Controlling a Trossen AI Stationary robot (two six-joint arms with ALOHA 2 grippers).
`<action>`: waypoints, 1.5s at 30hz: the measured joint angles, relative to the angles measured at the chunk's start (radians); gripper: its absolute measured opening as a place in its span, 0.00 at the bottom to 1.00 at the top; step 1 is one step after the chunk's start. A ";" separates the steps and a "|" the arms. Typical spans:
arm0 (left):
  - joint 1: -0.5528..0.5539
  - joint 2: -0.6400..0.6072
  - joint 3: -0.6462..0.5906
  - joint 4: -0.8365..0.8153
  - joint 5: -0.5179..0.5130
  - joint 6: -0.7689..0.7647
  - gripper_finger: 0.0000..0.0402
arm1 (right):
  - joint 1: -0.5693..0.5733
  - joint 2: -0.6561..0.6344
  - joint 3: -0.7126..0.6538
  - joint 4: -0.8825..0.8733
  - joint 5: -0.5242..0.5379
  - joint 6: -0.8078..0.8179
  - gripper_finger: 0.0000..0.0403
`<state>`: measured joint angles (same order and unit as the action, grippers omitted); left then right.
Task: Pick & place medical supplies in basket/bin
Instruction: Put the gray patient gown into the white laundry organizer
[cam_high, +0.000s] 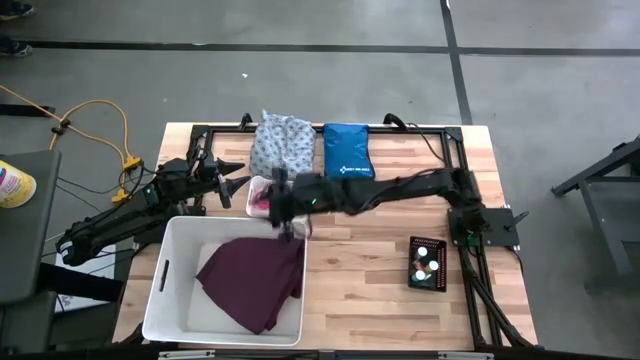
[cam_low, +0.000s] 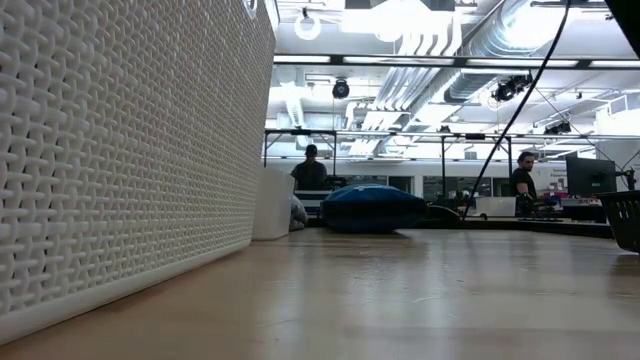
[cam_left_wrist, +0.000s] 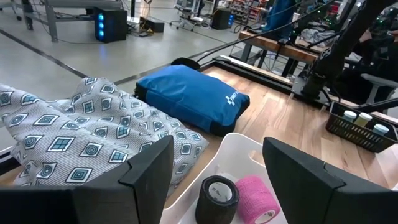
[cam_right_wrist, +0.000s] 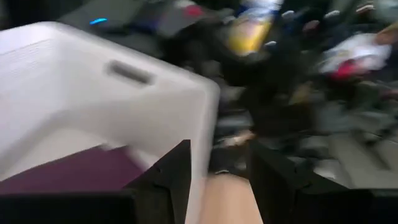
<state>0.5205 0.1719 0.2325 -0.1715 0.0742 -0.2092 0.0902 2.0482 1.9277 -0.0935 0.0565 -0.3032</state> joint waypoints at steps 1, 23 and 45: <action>0.000 0.000 0.000 0.000 0.000 0.000 0.60 | -0.007 -0.016 0.005 -0.005 0.032 -0.017 0.34; 0.000 0.000 0.000 0.000 0.000 0.000 0.60 | -0.208 -0.253 0.004 -0.591 0.336 0.151 0.34; 0.000 0.000 0.000 0.000 0.000 0.000 0.60 | -0.284 -0.255 0.003 -0.685 0.305 0.254 0.34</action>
<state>0.5207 0.1719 0.2325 -0.1715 0.0742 -0.2092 -0.1934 1.7927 1.9305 -0.7784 0.3612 -0.0492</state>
